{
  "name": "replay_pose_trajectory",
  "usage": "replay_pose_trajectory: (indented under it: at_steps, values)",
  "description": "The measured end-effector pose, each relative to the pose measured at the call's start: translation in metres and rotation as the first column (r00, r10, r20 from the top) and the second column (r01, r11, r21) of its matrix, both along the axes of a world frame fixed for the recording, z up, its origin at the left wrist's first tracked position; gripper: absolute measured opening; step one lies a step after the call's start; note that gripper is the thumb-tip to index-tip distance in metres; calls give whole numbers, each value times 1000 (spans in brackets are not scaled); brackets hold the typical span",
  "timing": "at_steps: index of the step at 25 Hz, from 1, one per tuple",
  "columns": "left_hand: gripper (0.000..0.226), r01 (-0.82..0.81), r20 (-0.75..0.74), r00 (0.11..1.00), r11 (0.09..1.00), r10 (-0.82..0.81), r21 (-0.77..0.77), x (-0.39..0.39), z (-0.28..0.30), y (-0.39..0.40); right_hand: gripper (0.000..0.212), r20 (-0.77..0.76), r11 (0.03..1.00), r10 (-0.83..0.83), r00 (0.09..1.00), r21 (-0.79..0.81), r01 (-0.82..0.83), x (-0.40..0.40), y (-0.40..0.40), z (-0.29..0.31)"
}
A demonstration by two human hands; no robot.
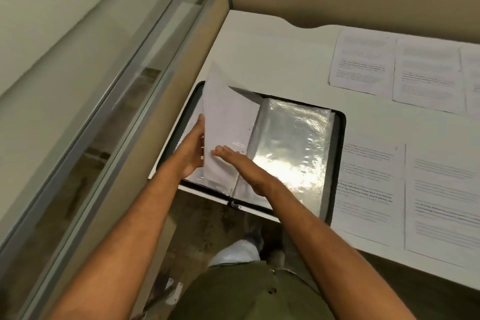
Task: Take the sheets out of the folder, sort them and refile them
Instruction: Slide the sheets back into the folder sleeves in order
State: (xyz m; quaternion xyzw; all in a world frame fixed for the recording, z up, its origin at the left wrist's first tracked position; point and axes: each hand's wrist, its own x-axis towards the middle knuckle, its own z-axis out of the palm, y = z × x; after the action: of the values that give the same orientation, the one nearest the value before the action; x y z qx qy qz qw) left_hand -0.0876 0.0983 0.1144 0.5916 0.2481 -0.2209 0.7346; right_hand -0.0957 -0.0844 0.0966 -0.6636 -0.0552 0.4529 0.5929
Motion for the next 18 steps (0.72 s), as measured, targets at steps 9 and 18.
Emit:
replay_pose_trajectory:
  at_steps: [9,18]
  values:
    - [47,-351,-217,888,904,404,245,-61,-63,39,60,434,909,351,830,-370,-191,-31,3,-65]
    - [21,-221,-23,922,577,386,786,-72,-84,27,44,559,954,147,816,-297,32,-33,-66,-88]
